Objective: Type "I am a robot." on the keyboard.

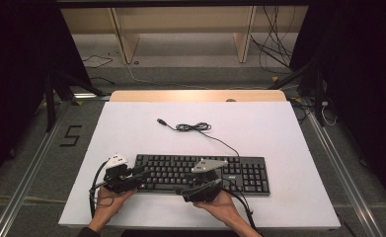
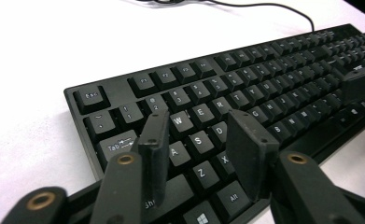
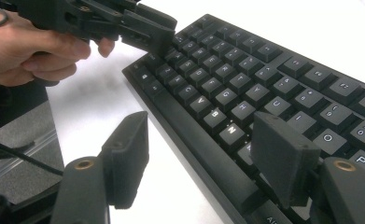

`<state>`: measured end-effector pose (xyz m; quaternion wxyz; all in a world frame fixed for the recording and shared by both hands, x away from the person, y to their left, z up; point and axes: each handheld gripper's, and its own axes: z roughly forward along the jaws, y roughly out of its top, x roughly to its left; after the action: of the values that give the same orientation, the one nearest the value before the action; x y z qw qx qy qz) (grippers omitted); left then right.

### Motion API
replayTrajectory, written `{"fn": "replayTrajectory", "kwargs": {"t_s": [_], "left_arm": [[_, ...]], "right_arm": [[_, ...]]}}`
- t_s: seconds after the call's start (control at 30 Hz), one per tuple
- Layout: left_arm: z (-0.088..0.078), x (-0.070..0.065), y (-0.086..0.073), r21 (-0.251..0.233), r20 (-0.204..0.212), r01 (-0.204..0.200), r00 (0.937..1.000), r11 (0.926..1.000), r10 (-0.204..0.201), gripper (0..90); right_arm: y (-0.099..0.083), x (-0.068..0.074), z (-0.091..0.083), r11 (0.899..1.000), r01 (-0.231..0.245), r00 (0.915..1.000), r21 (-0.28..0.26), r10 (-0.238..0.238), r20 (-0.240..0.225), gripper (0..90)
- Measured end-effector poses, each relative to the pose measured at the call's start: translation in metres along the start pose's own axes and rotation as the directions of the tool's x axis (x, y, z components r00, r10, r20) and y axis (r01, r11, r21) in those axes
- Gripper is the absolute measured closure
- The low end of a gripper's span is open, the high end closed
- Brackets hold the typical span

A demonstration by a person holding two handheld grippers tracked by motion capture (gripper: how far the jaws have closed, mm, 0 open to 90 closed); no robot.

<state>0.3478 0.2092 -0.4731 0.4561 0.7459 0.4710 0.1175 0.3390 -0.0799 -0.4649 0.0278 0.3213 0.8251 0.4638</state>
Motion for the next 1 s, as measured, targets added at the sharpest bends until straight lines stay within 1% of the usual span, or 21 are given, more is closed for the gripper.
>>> {"fn": "replayTrajectory", "kwargs": {"t_s": [0.03,0.07,0.1,0.2,0.27,0.37,0.5,0.53,0.67,0.8,0.83,0.87,0.93,1.0], "left_arm": [[-0.001,0.000,0.000,-0.003,0.002,0.002,1.0000,1.0000,-0.002,56.7],[-0.001,0.000,0.000,-0.003,0.002,0.000,1.0000,1.0000,0.000,52.8],[-0.002,-0.001,0.000,-0.006,0.003,0.004,1.0000,1.0000,-0.004,52.8],[-0.003,-0.001,0.000,-0.014,0.012,0.003,0.9999,0.9999,-0.003,48.1],[-0.004,-0.002,-0.001,-0.020,0.016,0.007,0.9999,0.9998,-0.006,47.2],[-0.005,-0.004,-0.001,-0.026,0.021,0.005,0.9998,0.9997,-0.005,42.8],[-0.007,-0.005,-0.001,-0.037,0.029,0.000,0.9996,0.9993,0.001,40.6],[-0.007,-0.005,-0.001,-0.041,0.030,0.005,0.9995,0.9992,-0.004,40.0],[-0.008,-0.006,-0.001,-0.047,0.032,0.006,0.9995,0.9989,-0.005,38.3],[-0.010,-0.006,-0.002,-0.051,0.030,0.008,0.9995,0.9987,-0.006,36.8],[-0.010,-0.006,-0.002,-0.054,0.031,0.010,0.9995,0.9985,-0.008,36.8],[-0.010,-0.006,-0.002,-0.057,0.031,0.010,0.9995,0.9983,-0.009,36.3],[-0.011,-0.007,-0.002,-0.057,0.031,0.009,0.9995,0.9983,-0.007,36.1],[-0.011,-0.007,-0.002,-0.058,0.031,0.007,0.9995,0.9983,-0.006,35.8]], "right_arm": [[0.000,0.000,0.000,1.000,0.001,1.0000,0.000,-0.001,0.001,38.3],[0.000,-0.001,0.001,1.000,0.000,1.0000,0.001,0.000,0.002,38.4],[0.000,-0.001,0.001,1.000,0.000,1.0000,0.001,0.000,0.002,38.4],[0.000,-0.001,0.001,1.000,-0.002,1.0000,0.003,0.002,0.004,38.8],[0.000,-0.001,0.001,1.000,0.000,1.0000,0.003,0.000,0.004,39.0],[0.000,-0.001,0.003,1.000,0.002,1.0000,0.007,-0.002,0.005,40.1],[0.000,-0.002,0.003,1.000,0.002,1.0000,0.008,-0.002,0.007,41.3],[0.000,-0.002,0.004,1.000,0.000,1.0000,0.011,0.000,0.007,41.8],[0.000,-0.002,0.005,1.000,0.007,1.0000,0.012,-0.007,0.006,44.1],[0.000,-0.003,0.006,1.000,0.008,0.9999,0.014,-0.008,0.011,48.8],[0.000,-0.003,0.006,1.000,0.008,0.9999,0.014,-0.008,0.011,48.8],[0.000,-0.003,0.007,1.000,0.009,0.9999,0.018,-0.009,0.011,52.2],[0.000,-0.003,0.008,1.000,0.010,0.9999,0.020,-0.010,0.012,53.8],[-0.001,-0.002,0.009,1.000,0.011,0.9999,0.027,-0.011,0.012,58.3]]}}
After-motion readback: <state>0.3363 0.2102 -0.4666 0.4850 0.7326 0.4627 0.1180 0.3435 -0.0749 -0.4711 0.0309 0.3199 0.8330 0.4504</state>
